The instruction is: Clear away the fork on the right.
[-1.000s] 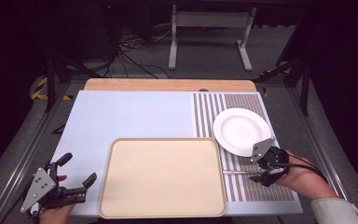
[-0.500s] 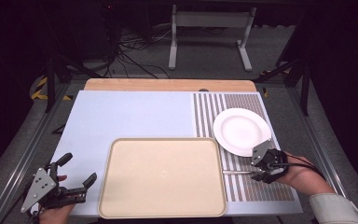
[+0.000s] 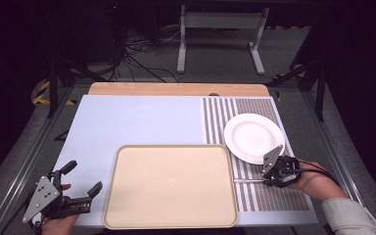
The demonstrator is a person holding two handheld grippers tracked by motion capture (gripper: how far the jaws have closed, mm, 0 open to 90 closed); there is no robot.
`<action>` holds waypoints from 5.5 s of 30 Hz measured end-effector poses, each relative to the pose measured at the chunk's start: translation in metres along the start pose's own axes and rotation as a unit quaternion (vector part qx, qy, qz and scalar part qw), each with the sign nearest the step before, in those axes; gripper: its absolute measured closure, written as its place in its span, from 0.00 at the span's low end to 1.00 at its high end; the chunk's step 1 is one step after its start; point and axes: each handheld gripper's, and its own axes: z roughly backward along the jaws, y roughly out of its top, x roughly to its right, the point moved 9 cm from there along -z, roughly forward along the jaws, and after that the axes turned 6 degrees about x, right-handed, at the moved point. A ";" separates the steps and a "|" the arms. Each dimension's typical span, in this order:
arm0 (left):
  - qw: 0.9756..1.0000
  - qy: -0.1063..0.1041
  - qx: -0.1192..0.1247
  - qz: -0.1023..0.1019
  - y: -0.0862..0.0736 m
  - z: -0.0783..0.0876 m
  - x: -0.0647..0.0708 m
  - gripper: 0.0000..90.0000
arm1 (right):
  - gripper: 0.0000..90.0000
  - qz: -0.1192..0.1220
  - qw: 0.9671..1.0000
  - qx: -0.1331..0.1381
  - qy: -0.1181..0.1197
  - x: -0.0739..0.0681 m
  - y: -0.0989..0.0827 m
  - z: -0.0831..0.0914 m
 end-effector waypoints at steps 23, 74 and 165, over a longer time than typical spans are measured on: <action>1.000 -0.003 -0.004 -0.001 -0.001 0.000 0.001 0.00 | 0.94 0.020 1.000 -0.007 0.019 -0.001 -0.003 -0.004; 1.000 -0.003 -0.006 0.001 -0.002 -0.001 0.001 0.01 | 0.96 0.071 0.996 0.030 -0.037 0.003 0.054 0.049; 1.000 -0.008 -0.005 0.001 -0.001 0.000 -0.001 0.01 | 0.95 0.154 0.985 0.062 0.052 0.015 0.197 -0.069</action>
